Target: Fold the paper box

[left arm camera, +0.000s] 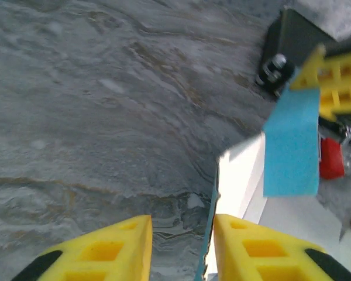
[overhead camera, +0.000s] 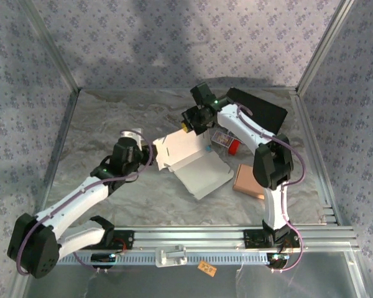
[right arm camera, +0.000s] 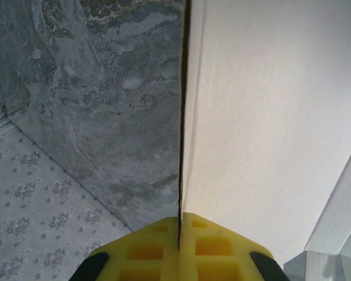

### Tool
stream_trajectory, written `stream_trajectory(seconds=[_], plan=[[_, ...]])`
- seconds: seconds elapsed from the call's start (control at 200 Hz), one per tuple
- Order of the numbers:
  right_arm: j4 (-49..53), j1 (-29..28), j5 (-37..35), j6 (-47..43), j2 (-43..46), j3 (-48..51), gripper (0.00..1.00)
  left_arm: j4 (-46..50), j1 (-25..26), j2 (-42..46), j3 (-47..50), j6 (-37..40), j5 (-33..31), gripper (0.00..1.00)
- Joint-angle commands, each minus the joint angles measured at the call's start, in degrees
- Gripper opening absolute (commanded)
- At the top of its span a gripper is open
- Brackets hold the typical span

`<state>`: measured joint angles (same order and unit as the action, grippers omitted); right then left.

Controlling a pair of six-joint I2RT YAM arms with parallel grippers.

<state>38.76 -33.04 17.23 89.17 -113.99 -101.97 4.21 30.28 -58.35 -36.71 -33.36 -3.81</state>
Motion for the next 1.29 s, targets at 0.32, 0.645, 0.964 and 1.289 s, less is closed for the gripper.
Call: stream_trajectory(seconds=[0.32,0.645,0.964,1.289], plan=[[-38.6,-6.4,-15.3,10.1,8.1,20.0,0.00,23.6,-5.9,2.8,-17.7,-32.4,6.2,0.41],[-60.1,-8.0,-17.2,4.9,8.3,27.5,0.00,24.1,-19.4,2.2,-10.0,-22.0,17.1,0.37],[-88.3,-7.9,-7.7,-1.1,-1.3,35.3,0.00,11.6,-23.0,-0.9,-0.6,-11.5,17.2,0.17],[-95.9,-8.1,-2.7,-3.7,-6.3,35.9,0.00,-1.9,-23.2,2.5,9.6,-4.3,17.0,0.08]])
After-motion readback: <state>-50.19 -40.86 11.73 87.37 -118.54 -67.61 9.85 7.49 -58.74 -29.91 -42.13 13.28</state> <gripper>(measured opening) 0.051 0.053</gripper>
